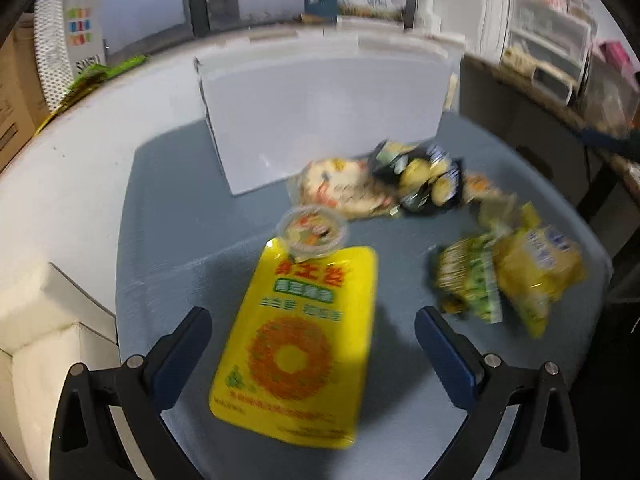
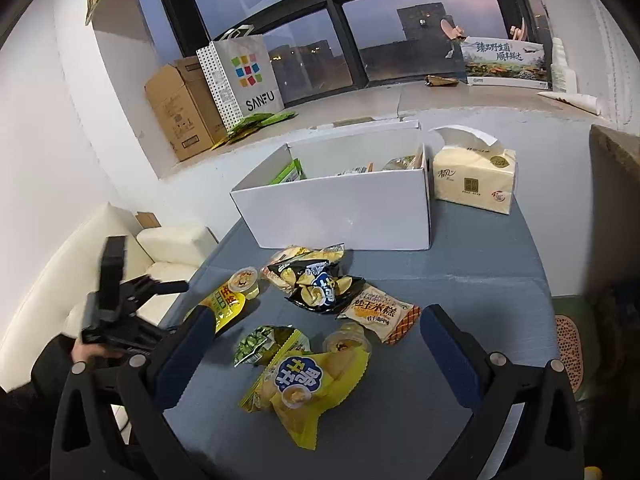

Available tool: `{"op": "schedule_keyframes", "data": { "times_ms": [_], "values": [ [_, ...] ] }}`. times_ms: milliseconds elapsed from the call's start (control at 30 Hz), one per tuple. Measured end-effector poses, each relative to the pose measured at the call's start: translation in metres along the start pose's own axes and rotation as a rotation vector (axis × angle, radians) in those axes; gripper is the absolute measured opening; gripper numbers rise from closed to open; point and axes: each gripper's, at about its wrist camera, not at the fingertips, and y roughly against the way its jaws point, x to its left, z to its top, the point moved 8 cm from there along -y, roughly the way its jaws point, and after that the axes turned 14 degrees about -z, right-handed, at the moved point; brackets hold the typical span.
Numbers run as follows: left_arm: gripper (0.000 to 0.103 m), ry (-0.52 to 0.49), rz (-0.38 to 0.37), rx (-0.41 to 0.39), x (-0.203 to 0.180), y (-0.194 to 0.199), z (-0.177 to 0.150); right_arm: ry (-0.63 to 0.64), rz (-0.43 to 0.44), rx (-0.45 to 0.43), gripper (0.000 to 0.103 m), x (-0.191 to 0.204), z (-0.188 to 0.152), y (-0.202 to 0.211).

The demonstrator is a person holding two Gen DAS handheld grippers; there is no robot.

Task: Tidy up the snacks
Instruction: 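Grasp the yellow sunflower-seed bag with the left tool while the right tool grasps the round jelly cup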

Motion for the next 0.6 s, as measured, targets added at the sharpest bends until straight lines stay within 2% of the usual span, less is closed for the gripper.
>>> {"op": "schedule_keyframes", "data": {
  "times_ms": [133,300,400,433,533,600],
  "values": [
    [0.103,0.022,-0.002,0.075,0.018,-0.023,-0.005,0.003,-0.002,0.002,0.103,0.002,-0.001,-0.002],
    [0.103,0.039,-0.036,0.058,0.023,-0.036,-0.002,0.004,-0.002,0.015,0.103,0.003,-0.004,-0.006],
    [0.103,0.046,-0.020,0.054,0.024,-0.039,0.001,0.008,-0.003,0.026,0.103,0.005,-0.007,-0.008],
    [0.100,0.046,-0.011,0.056,0.023,-0.038,0.000,0.010,-0.001,0.023,0.103,0.006,-0.007,-0.008],
    [0.055,0.054,-0.017,0.034,0.018,-0.027,0.001,0.013,0.000,0.025,0.103,0.008,-0.008,-0.009],
    [0.046,0.120,-0.056,0.016,0.020,-0.018,-0.004,0.011,-0.001,0.029,0.103,0.007,-0.009,-0.010]
  ]
}}
